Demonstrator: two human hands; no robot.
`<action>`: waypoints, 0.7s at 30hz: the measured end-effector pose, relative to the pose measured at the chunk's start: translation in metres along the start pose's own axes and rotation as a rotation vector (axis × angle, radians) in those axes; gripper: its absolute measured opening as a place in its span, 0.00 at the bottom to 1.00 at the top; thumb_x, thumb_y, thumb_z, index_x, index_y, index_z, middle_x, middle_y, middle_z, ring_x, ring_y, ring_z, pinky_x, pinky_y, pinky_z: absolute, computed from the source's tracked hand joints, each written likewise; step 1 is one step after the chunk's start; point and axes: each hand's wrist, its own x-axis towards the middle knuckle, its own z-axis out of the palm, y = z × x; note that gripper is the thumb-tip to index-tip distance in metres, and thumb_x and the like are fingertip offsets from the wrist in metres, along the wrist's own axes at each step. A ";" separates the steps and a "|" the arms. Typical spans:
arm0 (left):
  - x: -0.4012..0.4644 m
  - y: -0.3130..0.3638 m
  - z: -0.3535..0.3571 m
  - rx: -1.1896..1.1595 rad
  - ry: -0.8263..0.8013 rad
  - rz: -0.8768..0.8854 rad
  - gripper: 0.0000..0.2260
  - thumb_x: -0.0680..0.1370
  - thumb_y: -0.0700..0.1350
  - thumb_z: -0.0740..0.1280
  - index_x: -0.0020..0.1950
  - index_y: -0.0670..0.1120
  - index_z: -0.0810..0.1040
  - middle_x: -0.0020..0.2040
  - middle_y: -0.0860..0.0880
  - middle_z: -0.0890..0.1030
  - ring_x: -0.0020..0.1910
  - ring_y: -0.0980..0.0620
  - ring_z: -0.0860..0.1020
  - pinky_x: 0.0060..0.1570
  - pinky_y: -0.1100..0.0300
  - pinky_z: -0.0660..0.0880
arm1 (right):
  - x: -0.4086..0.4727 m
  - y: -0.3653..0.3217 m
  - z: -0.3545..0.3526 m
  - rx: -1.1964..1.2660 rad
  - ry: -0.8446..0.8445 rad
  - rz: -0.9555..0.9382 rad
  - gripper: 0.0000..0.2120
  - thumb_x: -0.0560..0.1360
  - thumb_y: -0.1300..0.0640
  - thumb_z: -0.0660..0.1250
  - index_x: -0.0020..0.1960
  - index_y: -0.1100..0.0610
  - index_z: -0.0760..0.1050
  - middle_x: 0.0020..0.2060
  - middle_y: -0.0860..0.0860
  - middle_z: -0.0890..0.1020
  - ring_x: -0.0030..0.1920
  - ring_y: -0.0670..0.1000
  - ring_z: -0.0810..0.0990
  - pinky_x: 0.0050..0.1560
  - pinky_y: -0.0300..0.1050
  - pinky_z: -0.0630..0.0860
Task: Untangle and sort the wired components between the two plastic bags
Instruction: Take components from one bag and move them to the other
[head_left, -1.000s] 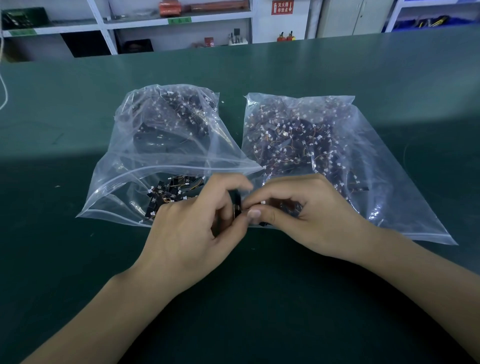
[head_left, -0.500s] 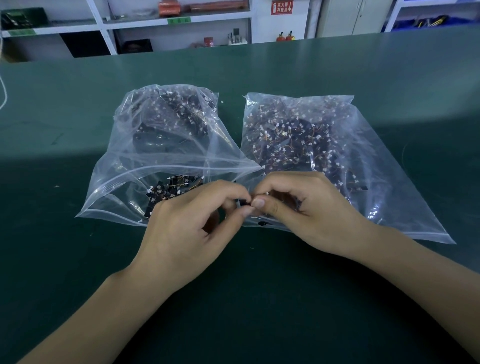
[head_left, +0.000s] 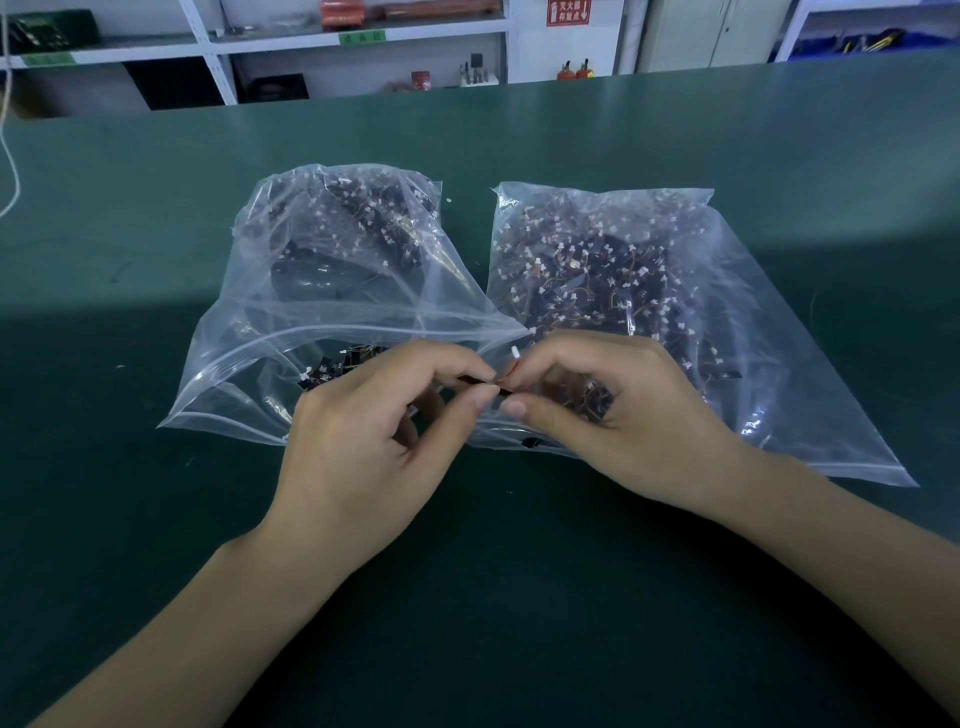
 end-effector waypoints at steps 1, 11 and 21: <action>0.000 0.000 0.000 0.008 0.001 0.002 0.05 0.83 0.47 0.71 0.55 0.48 0.85 0.46 0.63 0.82 0.41 0.55 0.82 0.35 0.61 0.76 | 0.000 0.001 0.000 -0.005 0.016 -0.019 0.05 0.80 0.57 0.74 0.52 0.58 0.85 0.44 0.46 0.86 0.43 0.51 0.84 0.43 0.51 0.79; 0.002 0.002 0.000 -0.026 0.023 -0.033 0.01 0.80 0.43 0.74 0.51 0.47 0.85 0.48 0.62 0.83 0.41 0.54 0.82 0.35 0.64 0.76 | 0.002 -0.003 -0.004 -0.064 0.142 -0.136 0.03 0.78 0.62 0.78 0.48 0.61 0.86 0.41 0.53 0.85 0.38 0.58 0.81 0.39 0.49 0.77; 0.002 -0.001 0.001 -0.013 -0.011 -0.012 0.01 0.81 0.43 0.74 0.50 0.46 0.85 0.48 0.57 0.84 0.41 0.52 0.82 0.35 0.59 0.76 | 0.001 -0.002 -0.005 -0.103 0.114 -0.143 0.02 0.79 0.61 0.77 0.48 0.60 0.86 0.43 0.51 0.84 0.39 0.57 0.82 0.39 0.49 0.77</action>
